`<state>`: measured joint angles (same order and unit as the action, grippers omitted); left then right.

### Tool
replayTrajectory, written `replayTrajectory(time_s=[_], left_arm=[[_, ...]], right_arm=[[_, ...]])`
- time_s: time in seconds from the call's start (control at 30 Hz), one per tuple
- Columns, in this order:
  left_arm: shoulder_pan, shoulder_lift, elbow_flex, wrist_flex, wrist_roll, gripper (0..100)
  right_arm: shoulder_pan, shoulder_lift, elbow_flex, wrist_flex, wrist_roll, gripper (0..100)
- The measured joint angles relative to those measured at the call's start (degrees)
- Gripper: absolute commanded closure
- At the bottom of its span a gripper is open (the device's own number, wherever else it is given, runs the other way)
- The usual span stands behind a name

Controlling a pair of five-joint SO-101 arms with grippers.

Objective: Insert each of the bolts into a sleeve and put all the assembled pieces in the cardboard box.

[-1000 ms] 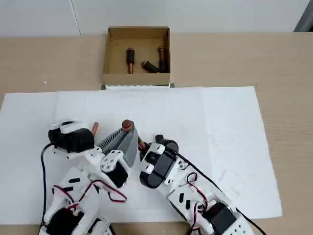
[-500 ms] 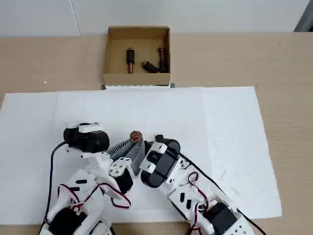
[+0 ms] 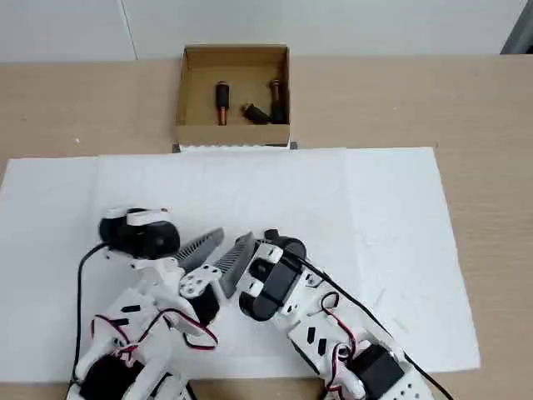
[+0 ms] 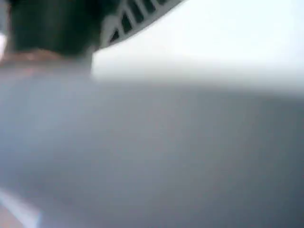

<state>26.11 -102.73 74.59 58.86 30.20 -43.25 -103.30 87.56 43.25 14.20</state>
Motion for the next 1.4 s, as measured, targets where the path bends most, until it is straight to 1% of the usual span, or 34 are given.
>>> replayTrajectory(time_s=[0.13,0.23,0.4,0.5,0.63,0.77,0.93,1.17,1.3,1.4], left_arm=[[-5.54,-0.18,-0.7,0.0,-2.64,100],[-9.93,-0.09,-0.7,0.0,-4.66,100],[-15.56,-0.44,0.18,0.0,-9.49,100],[-19.16,-0.44,4.31,0.0,-13.27,100],[-23.38,0.09,9.85,0.0,-17.41,99],[-25.93,0.09,13.54,0.0,-18.2,99],[-26.55,0.09,16.79,0.0,-18.29,99],[-26.55,0.09,19.25,0.0,-18.29,99],[-26.55,0.09,19.25,0.0,-18.29,99],[-26.55,0.09,19.34,0.0,-18.29,99]], right_arm=[[0.18,0.0,0.0,0.0,0.0,99.5],[0.97,0.0,0.0,0.0,0.0,99.5],[6.59,0.0,-0.44,0.0,-0.35,99.5],[10.11,0.0,-2.46,0.35,-4.48,99.5],[12.4,1.93,-8.0,6.86,-10.73,99.5],[14.51,8.88,-16.0,9.05,-15.82,99.5],[15.12,25.14,-29.45,9.05,-19.34,99.5],[15.21,46.77,-45.98,6.77,-19.6,99.5],[15.3,56.26,-51.52,3.16,-19.6,99.5],[15.3,62.68,-54.51,-0.26,-17.76,99.5]])
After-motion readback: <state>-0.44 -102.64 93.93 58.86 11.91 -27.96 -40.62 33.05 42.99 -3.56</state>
